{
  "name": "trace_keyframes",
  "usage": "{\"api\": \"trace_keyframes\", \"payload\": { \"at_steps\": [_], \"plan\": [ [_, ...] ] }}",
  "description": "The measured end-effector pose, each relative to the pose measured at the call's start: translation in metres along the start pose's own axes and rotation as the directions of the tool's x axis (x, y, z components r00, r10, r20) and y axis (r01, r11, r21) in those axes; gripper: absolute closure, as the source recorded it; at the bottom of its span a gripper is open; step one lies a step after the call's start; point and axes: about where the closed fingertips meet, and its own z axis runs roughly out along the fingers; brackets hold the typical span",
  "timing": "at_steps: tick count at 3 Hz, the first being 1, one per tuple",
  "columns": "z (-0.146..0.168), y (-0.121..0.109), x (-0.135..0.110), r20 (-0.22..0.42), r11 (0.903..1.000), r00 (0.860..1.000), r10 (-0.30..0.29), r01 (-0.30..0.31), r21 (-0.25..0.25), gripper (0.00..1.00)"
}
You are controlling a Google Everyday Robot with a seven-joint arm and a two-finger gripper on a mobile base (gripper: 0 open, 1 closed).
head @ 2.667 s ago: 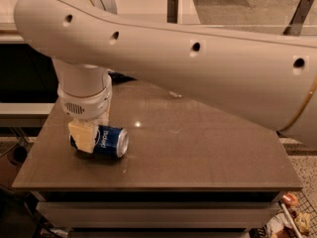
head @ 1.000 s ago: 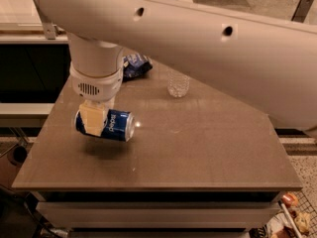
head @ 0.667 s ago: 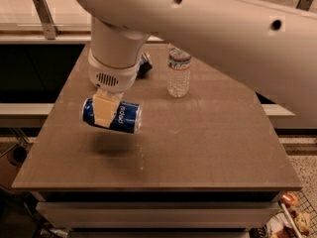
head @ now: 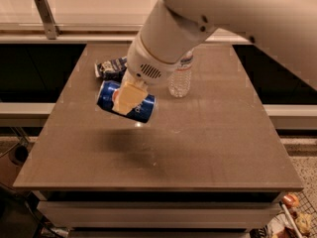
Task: Place pepsi can upright
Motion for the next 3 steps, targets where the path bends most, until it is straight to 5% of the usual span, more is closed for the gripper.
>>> {"api": "trace_keyframes", "payload": {
  "at_steps": [1,3],
  "plan": [
    [-0.0089,-0.0106,0.0028,0.14,0.9997,0.99,-0.026,0.025,0.003,1.0],
    [-0.0055,-0.0158,0.0008,0.359,0.9961,0.932,-0.046,0.07,-0.053,1.0]
  ]
}}
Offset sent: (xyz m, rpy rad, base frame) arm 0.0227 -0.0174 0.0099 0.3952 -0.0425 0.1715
